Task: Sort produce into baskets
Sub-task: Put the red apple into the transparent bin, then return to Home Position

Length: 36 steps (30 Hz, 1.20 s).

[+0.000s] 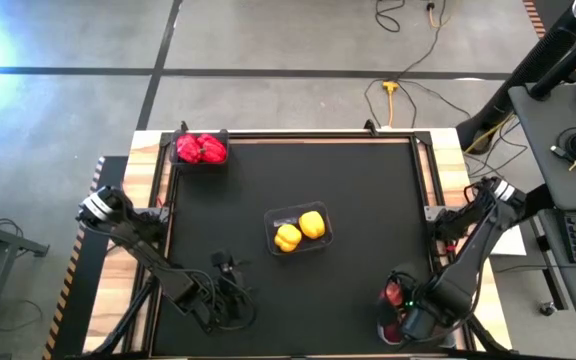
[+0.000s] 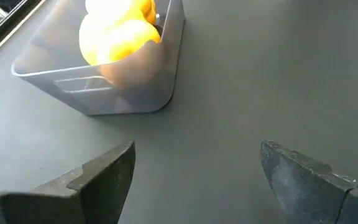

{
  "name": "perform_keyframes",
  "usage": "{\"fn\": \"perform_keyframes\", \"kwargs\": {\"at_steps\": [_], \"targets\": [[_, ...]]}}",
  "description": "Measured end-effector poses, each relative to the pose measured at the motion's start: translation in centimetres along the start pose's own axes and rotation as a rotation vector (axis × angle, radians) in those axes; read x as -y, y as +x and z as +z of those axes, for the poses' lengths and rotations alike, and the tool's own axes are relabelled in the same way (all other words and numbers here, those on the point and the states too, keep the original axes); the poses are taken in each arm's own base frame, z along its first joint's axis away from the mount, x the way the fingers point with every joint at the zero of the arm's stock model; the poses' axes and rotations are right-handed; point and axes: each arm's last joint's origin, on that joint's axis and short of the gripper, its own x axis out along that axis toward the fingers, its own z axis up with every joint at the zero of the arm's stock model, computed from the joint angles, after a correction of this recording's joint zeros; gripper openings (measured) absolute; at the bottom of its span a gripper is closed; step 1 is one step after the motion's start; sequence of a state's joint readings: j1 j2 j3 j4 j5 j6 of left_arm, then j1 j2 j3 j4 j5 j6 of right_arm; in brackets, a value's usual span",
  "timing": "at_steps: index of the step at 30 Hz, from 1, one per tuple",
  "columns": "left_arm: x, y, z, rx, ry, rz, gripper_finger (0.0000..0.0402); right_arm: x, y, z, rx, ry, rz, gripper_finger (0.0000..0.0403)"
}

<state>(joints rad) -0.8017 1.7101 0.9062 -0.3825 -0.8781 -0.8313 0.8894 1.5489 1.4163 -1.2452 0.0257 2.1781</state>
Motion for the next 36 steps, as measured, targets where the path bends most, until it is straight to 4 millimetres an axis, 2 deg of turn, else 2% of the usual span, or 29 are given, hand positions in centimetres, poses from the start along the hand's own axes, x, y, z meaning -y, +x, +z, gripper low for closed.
{"fn": "perform_keyframes", "kwargs": {"at_steps": [6,13,21,31,36], "targets": [[-0.5,-0.5,0.3,-0.008,0.010,0.007,0.0326,0.4,-2.0,0.6,0.036,0.020,-0.049,0.0399],[-0.6,-0.4,0.1,-0.011,-0.005,0.012,0.0326,0.8,-1.2,1.4,0.097,0.076,-0.138,0.0400],[-0.7,-0.4,-0.1,-0.038,-0.052,-0.004,0.0326,0.3,-0.5,1.3,0.010,0.049,-0.199,0.0400],[-0.8,-0.5,-0.2,-0.050,-0.052,-0.011,0.0326,0.3,-0.6,1.3,-0.001,0.043,-0.193,0.0400],[-1.0,-0.6,-0.2,-0.085,-0.045,-0.031,0.0327,0.2,-2.0,1.8,0.024,0.042,-0.125,0.0400]]}}
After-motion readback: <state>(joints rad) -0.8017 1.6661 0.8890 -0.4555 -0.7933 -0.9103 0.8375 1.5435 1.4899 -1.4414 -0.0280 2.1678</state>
